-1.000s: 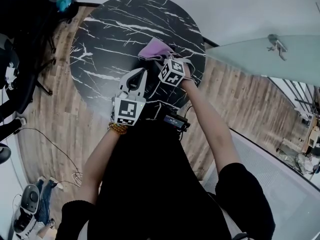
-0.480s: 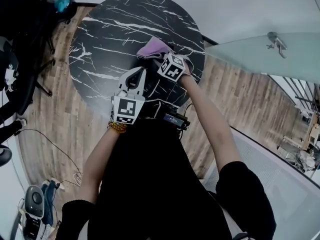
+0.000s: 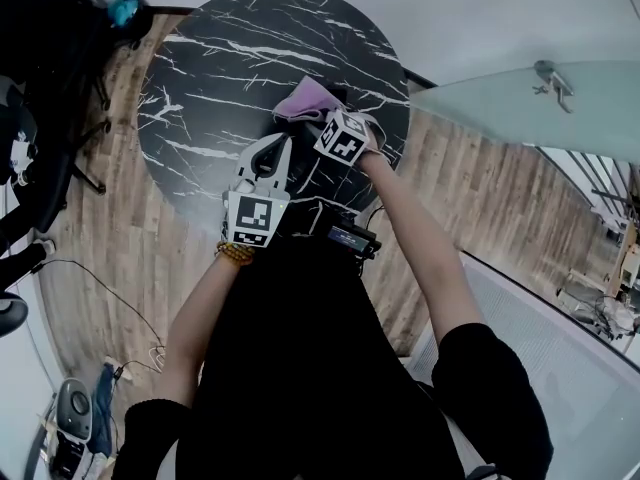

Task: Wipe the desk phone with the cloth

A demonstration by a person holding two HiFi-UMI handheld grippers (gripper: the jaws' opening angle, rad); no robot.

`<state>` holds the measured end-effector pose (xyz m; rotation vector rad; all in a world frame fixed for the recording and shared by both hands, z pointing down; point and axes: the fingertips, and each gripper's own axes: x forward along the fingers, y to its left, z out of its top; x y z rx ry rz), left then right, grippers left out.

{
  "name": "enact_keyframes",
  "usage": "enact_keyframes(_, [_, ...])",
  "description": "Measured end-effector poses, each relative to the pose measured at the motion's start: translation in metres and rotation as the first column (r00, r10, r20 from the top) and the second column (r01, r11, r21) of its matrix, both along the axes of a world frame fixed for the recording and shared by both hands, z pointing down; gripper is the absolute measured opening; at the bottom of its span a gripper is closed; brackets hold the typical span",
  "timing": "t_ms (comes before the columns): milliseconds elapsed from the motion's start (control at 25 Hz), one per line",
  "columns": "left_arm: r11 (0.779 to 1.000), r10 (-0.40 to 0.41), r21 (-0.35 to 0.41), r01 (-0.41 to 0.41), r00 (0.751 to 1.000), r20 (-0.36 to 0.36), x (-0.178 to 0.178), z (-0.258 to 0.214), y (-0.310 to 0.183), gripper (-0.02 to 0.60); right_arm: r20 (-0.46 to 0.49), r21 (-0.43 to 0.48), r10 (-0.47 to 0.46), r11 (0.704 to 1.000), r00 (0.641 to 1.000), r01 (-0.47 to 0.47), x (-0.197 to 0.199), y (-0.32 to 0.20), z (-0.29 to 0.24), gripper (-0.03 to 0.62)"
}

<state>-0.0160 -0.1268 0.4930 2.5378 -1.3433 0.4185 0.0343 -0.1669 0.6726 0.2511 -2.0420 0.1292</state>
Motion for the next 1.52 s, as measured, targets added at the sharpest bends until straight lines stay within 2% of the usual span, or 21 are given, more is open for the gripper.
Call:
enact_keyframes(1040, [1.000,0.008,0.029,-0.009,1.000,0.012,0.001,-0.001,0.006,0.014,0.018,-0.086,0.015,0.996,1.000,-0.013,0.000,0.048,0.019,0.063])
enact_keyframes(1520, [0.999,0.027,0.037,-0.028,0.999,0.022,0.002,0.003,0.010,0.014,0.015,-0.089,0.014,0.996,1.000,-0.013,-0.001,0.058,0.027,0.063])
